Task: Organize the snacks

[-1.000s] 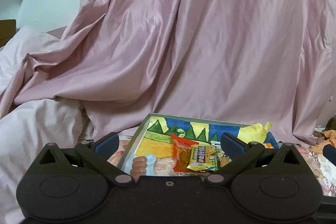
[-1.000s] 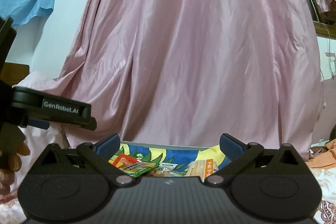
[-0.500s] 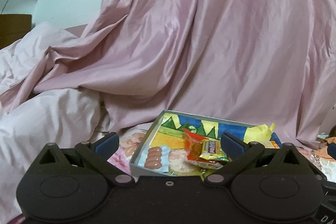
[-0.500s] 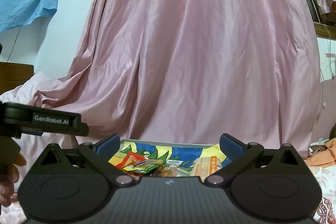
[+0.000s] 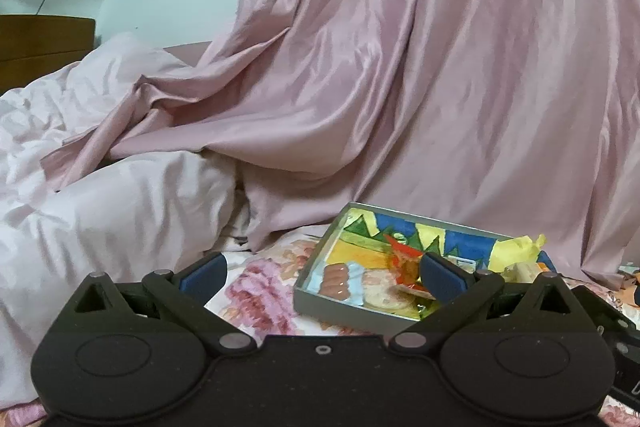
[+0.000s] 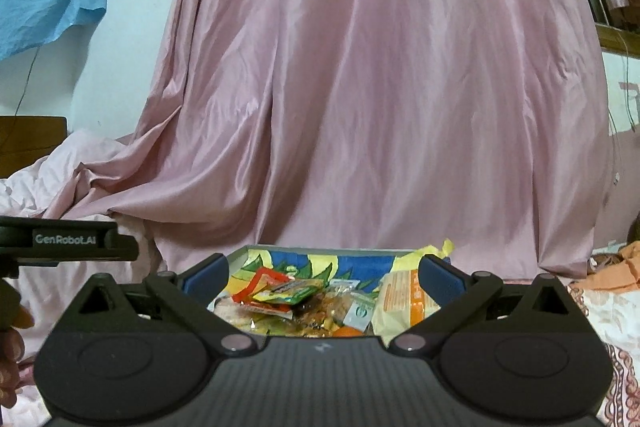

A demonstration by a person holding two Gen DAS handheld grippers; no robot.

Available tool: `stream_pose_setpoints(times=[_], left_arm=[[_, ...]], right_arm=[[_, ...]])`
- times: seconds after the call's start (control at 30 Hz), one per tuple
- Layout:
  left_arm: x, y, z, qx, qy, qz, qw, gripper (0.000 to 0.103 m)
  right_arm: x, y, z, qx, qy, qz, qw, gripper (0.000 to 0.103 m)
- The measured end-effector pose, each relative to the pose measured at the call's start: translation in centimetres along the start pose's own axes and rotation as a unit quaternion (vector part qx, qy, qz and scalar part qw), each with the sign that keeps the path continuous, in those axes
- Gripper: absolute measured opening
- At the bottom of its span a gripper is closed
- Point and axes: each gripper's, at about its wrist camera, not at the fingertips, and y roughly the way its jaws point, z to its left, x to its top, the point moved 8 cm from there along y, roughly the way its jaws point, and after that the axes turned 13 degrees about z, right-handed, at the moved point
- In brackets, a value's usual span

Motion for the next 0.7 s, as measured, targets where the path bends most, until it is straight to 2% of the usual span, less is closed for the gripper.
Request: stream_pose_setpoints(times=[0.3, 0.7], left_arm=[[-1.5, -1.6, 1.7, 0.009, -0.014, -0.003, 0.9999, 0.102], [-3.7, -4.7, 3.1, 0.026, 0.006, -0.017, 0.9995, 0.102]], right_arm=[[-0.5, -1.3, 0.3, -0.004, 0.000, 0.017, 1.000, 0.103], [-1.2, -3.4, 1.6, 0.001, -0.008, 0.027, 1.000, 0.103]])
